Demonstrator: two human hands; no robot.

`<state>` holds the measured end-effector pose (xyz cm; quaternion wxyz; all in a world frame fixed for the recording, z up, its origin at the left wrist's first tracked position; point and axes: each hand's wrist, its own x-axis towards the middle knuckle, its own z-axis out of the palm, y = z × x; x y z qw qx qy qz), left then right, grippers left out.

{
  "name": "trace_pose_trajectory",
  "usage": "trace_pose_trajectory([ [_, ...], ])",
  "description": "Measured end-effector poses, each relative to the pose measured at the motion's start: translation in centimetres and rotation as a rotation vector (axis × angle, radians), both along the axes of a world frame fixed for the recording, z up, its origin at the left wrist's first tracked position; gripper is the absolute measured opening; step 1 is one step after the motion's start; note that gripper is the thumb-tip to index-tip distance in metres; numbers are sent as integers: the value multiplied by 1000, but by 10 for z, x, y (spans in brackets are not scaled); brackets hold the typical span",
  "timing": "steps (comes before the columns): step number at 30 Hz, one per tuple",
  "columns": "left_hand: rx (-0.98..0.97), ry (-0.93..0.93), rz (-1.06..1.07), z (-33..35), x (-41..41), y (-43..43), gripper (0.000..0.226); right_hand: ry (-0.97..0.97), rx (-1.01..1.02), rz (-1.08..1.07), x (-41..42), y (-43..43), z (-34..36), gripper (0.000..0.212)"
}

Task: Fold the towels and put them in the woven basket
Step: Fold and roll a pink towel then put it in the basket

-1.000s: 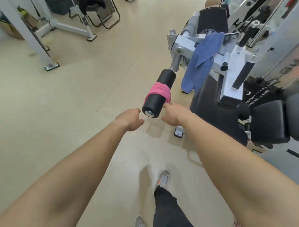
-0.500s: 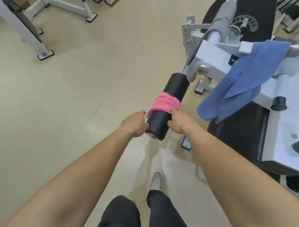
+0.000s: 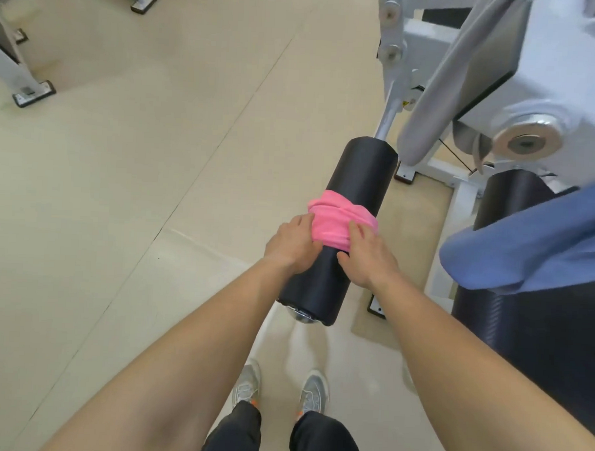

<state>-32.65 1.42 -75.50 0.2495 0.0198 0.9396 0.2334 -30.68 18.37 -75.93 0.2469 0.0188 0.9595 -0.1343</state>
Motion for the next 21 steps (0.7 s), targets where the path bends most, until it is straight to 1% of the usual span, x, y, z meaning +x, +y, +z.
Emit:
trace_pose_trajectory([
  [2,2,-18,-67,-20,-8,2,56,5,-6,-3,-1,-1,-15,70],
  [4,-12,8,-108,-35,-10,4,46,91,-39,-41,-4,-1,-26,60],
  [5,-16,41,-101,-40,-10,4,40,141,-61,-62,-5,0,-29,51],
  [7,-31,110,-73,-46,-9,3,25,207,-78,-67,-6,-3,-30,25],
  [8,-40,125,-71,-45,-8,2,17,209,-68,-66,-5,-4,-30,11],
  [9,-51,129,-80,-44,-6,1,11,182,-66,-73,-3,-6,-28,5],
  [11,-76,109,-108,-35,1,-2,6,87,-69,-90,7,-8,-23,18],
  [12,-83,92,-119,-29,7,-4,4,43,-68,-86,14,-8,-18,21],
  [14,-81,48,-125,-9,20,-7,5,-16,-59,-69,30,-7,-2,20],
  [18,-20,-66,-89,52,45,-7,5,-8,-130,-105,60,-10,53,16],
  [21,20,-50,-96,105,63,-6,6,-32,-236,-178,82,-12,106,15],
])
